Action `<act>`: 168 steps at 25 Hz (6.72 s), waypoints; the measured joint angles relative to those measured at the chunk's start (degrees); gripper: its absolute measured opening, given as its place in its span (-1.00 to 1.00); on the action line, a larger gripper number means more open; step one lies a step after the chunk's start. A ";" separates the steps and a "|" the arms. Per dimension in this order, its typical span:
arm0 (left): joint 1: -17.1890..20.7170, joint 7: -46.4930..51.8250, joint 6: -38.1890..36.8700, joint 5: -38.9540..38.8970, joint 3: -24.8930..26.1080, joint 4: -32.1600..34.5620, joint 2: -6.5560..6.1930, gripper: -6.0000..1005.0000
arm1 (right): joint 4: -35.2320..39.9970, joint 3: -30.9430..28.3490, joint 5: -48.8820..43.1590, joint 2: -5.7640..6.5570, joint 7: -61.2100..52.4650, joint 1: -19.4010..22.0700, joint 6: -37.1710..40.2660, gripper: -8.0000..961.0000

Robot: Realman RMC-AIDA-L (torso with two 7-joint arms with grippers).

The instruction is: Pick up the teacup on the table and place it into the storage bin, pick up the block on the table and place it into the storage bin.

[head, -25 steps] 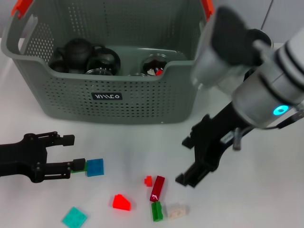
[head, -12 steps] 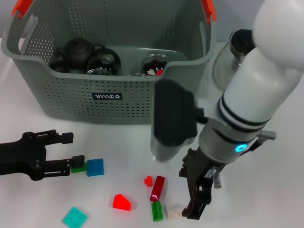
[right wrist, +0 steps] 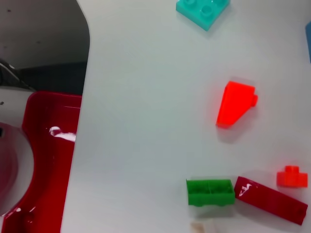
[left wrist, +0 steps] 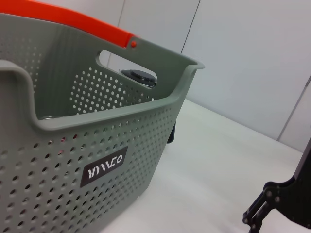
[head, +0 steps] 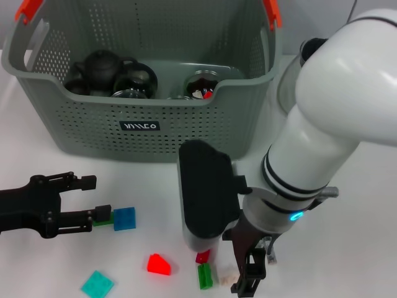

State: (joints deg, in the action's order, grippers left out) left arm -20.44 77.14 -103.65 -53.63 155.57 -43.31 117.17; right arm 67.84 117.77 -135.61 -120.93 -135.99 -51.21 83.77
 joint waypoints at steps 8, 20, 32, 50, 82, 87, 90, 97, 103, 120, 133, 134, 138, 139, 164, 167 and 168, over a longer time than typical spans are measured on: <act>0.07 0.02 -0.05 0.02 -0.01 0.06 0.03 0.59 | -0.55 4.45 0.01 -0.14 0.24 0.09 -3.88 0.94; 0.05 -0.39 0.44 0.05 0.79 0.71 0.08 0.59 | -1.09 6.04 0.43 -0.27 0.28 0.80 -5.18 0.58; 0.05 -0.45 0.48 0.02 0.79 0.78 0.08 0.59 | -1.83 6.33 0.44 -0.27 0.04 0.95 -5.12 -0.05; 0.04 -0.34 0.83 0.02 0.87 0.77 0.08 0.59 | -1.08 5.81 0.35 -0.03 -0.54 0.87 -4.38 -0.55; -0.47 -0.61 0.06 0.38 0.01 0.59 -0.35 0.59 | -4.70 -50.93 -3.78 1.66 2.60 -13.99 -5.72 -0.62; -0.48 -0.92 0.38 0.38 -0.01 0.74 -0.38 0.59 | -15.88 -51.31 -5.03 2.19 5.49 -17.27 -16.07 -0.62; -0.48 -0.93 0.17 0.38 0.26 0.74 -0.44 0.59 | -19.90 -50.99 -5.51 2.09 5.75 -18.00 -20.74 -0.60; -0.33 -0.94 0.48 0.37 0.43 0.70 -0.46 0.59 | -20.62 -49.98 -7.74 0.78 5.53 -17.05 -26.74 -0.55; -0.30 -0.94 0.52 0.37 0.49 0.51 -0.46 0.59 | -19.88 -49.52 -7.50 0.65 5.27 -16.85 -28.16 -0.33; 0.13 -1.31 0.56 0.37 0.60 0.24 -0.45 0.59 | 10.01 -50.24 24.74 1.18 10.31 5.99 -6.68 0.92; 0.14 -1.45 0.64 0.20 0.69 0.54 -0.45 0.59 | 16.88 -49.48 12.79 1.28 8.10 11.94 18.85 0.97; 0.14 -1.45 0.65 0.25 0.69 0.56 -0.45 0.59 | 16.71 -48.80 11.46 1.05 8.10 11.92 19.57 0.97; 0.18 -1.47 0.66 0.37 0.71 0.66 -0.45 0.59 | 16.41 -42.70 8.10 0.71 7.58 12.06 20.19 0.97; 0.20 -1.47 0.66 0.38 0.70 0.68 -0.45 0.59 | 16.40 -41.42 7.73 0.70 7.45 12.06 20.00 0.97; 0.90 -1.47 1.18 0.22 0.69 0.75 0.06 0.59 | -2.92 -9.90 2.01 0.06 0.70 1.65 -6.64 0.89; 0.92 -1.47 1.16 0.26 0.70 0.76 0.07 0.59 | -4.87 -7.31 2.63 -0.12 0.10 0.48 -9.39 0.80; 0.93 -1.47 1.12 0.27 0.70 0.77 0.07 0.59 | -5.02 -6.45 2.75 -0.14 -0.19 0.38 -10.77 0.72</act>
State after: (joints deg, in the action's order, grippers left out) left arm -19.50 75.67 -102.54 -53.37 156.27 -42.54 117.24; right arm 62.82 111.32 -132.86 -121.07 -136.18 -50.83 73.01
